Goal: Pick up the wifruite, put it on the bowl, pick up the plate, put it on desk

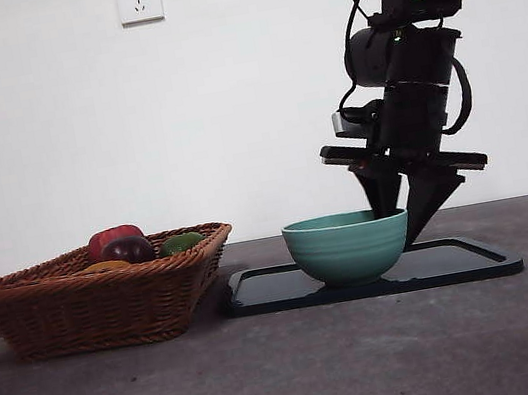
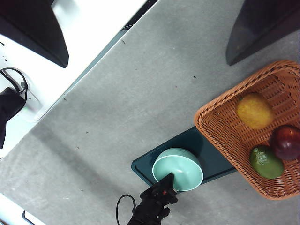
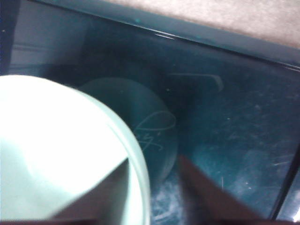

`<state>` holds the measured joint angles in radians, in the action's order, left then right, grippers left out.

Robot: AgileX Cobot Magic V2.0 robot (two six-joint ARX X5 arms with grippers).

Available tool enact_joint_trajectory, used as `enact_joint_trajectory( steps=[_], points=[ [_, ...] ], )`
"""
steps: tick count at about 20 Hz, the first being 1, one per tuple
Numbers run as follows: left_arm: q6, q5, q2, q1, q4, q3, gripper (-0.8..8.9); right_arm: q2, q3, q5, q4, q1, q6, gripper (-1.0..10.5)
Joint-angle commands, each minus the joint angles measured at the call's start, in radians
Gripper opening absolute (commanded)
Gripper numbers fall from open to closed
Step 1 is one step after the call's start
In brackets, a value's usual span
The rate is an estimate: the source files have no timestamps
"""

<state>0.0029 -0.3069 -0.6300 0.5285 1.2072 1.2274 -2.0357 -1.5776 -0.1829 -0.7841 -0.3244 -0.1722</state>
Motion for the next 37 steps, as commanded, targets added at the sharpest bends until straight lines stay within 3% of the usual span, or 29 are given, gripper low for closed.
enact_joint_trajectory(
  steps=[1, 7, 12, 18, 25, 37],
  points=[
    [0.008, -0.005, -0.003, 0.007, -0.011, 0.013, 5.7, -0.017, -0.021, 0.0, 0.0, 0.001, -0.004, 0.1],
    [0.008, -0.005, -0.003, 0.007, -0.011, 0.013, 5.7, 0.046, -0.023, 0.0, -0.014, 0.011, 0.003, 0.1],
    [0.008, -0.005, -0.003, 0.007, -0.011, 0.013, 5.7, 0.156, -0.023, -0.011, -0.12, 0.013, 0.08, 0.1],
    [0.008, -0.005, -0.003, 0.007, -0.011, 0.013, 5.7, 0.278, 0.037, -0.113, -0.22, 0.0, 0.109, 0.1],
    [0.008, -0.005, -0.003, 0.007, -0.011, 0.013, 5.7, 0.458, 0.342, -0.113, -0.13, -0.087, 0.128, 0.1],
    [0.008, -0.005, -0.003, 0.007, -0.011, 0.013, 5.7, 0.461, 0.594, -0.113, 0.109, -0.242, 0.086, 0.1]
  ],
)
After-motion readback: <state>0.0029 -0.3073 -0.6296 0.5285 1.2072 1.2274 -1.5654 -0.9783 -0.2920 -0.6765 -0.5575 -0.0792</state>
